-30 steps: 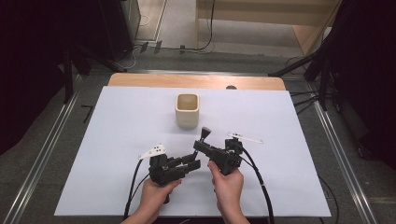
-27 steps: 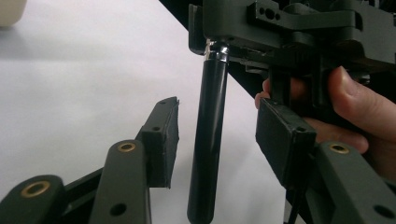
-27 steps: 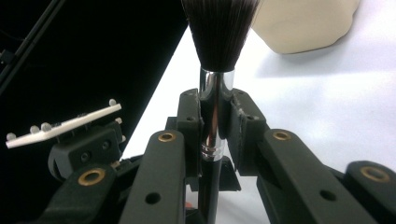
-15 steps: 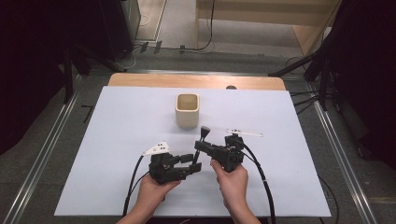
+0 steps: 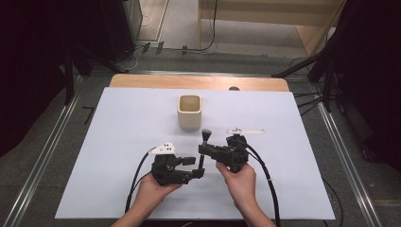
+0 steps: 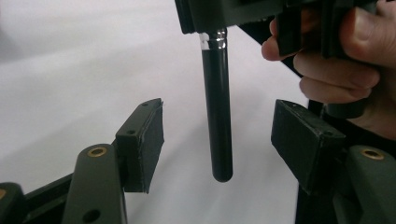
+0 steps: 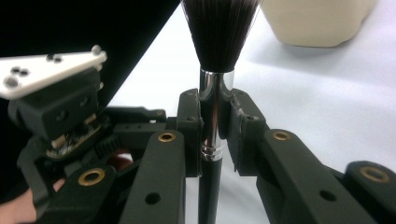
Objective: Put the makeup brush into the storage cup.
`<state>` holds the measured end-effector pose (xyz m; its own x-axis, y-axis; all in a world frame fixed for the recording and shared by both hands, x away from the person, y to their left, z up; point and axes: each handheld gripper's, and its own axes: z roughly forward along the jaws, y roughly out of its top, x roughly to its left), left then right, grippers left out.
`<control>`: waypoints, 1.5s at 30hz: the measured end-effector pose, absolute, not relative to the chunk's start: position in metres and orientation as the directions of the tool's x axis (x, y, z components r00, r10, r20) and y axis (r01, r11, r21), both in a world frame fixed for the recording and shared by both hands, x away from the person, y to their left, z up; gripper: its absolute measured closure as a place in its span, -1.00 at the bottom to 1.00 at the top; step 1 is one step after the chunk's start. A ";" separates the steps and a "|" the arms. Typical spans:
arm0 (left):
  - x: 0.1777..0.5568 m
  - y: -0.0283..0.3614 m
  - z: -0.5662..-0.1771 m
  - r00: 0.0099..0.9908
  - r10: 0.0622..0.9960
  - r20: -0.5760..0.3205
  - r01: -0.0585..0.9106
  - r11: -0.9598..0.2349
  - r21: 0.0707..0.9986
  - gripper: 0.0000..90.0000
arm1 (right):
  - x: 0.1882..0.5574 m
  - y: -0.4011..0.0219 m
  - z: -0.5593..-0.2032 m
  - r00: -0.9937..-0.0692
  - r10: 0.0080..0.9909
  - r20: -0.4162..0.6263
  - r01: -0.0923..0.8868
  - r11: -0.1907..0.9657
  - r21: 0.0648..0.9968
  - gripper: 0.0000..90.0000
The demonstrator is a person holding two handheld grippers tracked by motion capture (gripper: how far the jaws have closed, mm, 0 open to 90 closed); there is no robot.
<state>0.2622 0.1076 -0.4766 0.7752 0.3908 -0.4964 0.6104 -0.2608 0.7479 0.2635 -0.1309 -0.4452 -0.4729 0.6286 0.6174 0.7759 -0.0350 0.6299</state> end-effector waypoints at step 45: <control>0.282 0.105 -0.467 0.827 0.196 -0.527 0.558 -0.397 0.729 0.24 | 0.266 -0.137 -0.457 -0.742 0.368 0.560 0.639 0.136 0.757 0.73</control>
<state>0.2821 0.1054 -0.4668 0.8271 0.1956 -0.5270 0.5581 -0.3968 0.7287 0.2660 -0.1374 -0.4573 -0.7425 0.3680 0.5598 0.6385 0.1360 0.7575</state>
